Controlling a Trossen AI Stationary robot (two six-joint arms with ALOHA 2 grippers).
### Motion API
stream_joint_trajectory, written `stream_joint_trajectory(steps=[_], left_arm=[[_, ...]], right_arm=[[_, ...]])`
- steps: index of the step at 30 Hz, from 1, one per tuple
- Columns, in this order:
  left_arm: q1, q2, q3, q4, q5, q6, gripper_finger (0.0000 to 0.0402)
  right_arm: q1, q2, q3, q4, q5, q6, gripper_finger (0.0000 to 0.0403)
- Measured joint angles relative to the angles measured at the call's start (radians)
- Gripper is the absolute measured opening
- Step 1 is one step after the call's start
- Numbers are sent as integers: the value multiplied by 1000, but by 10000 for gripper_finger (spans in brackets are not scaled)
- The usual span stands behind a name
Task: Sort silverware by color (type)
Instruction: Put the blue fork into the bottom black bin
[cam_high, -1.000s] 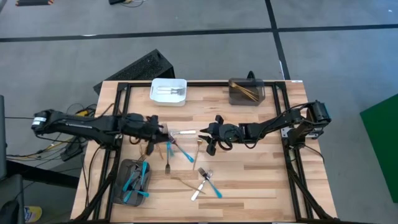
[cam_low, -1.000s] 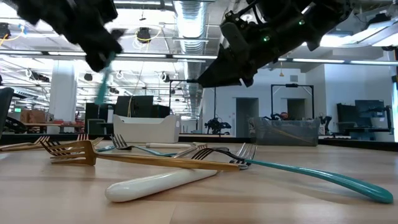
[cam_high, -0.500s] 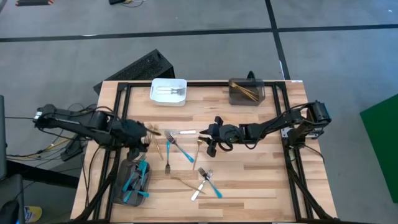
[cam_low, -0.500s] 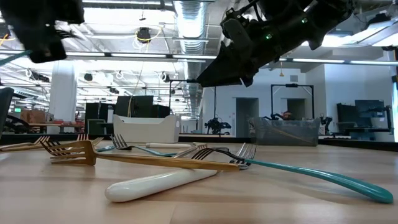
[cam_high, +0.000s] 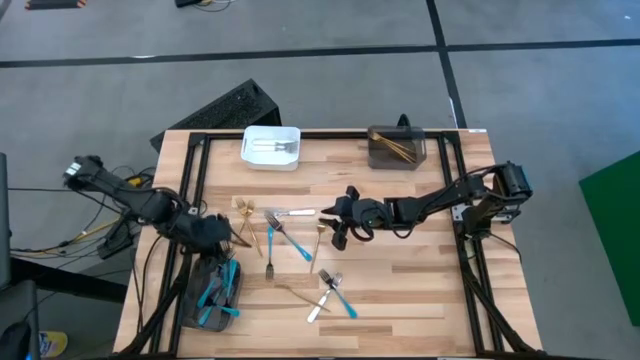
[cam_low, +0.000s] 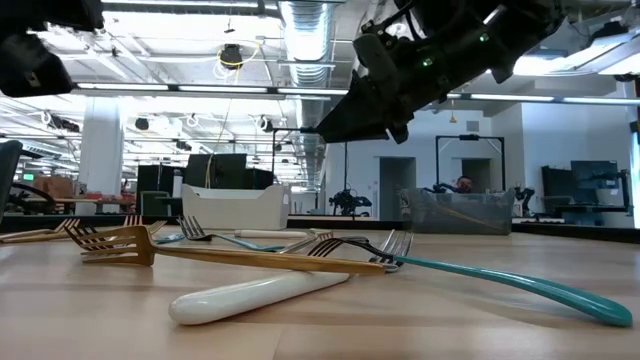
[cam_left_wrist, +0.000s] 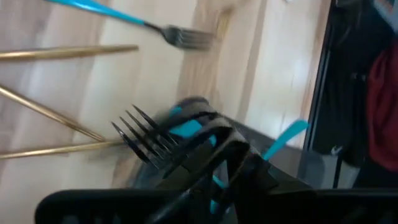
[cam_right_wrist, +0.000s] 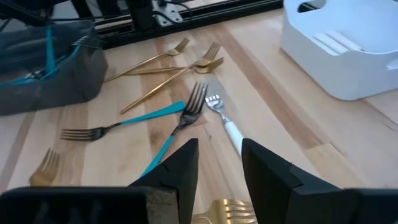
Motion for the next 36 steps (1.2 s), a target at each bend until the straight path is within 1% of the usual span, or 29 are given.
stream_joint_trajectory(steps=[3,7,9,10,11,13,15,17,20,22,24,26,27,30,36], left_arm=[[-28,29,0,1,-19,0,46],[-38,76,0,1,-27,2,66],[-37,94,0,1,-59,18,75],[-34,100,0,1,-98,33,78],[-31,106,0,2,-162,56,80],[-24,119,0,13,-337,80,82],[-14,128,0,19,-473,87,82],[1,133,0,49,-555,118,83],[15,137,0,103,-650,165,83],[20,136,0,151,-736,202,83],[26,137,0,213,-806,244,83],[37,136,1,272,-822,282,83],[42,137,0,292,-808,297,83],[50,141,0,311,-769,304,83],[43,155,0,274,-772,269,83]], right_arm=[[-2,0,0,0,1,4,155],[-2,0,0,0,0,3,157],[-2,0,0,0,0,3,155],[-2,0,0,1,1,3,154],[-2,0,0,4,1,3,152],[-2,1,0,23,2,16,149],[-10,1,0,53,1,64,144],[-20,1,0,64,1,118,137],[-24,5,0,77,13,123,125],[-26,53,22,125,23,106,117],[-29,100,53,109,0,105,111],[-24,179,125,107,-17,105,108],[-21,212,159,103,-19,104,108],[-12,309,279,20,-22,98,108],[-6,470,531,-281,-25,84,109]])
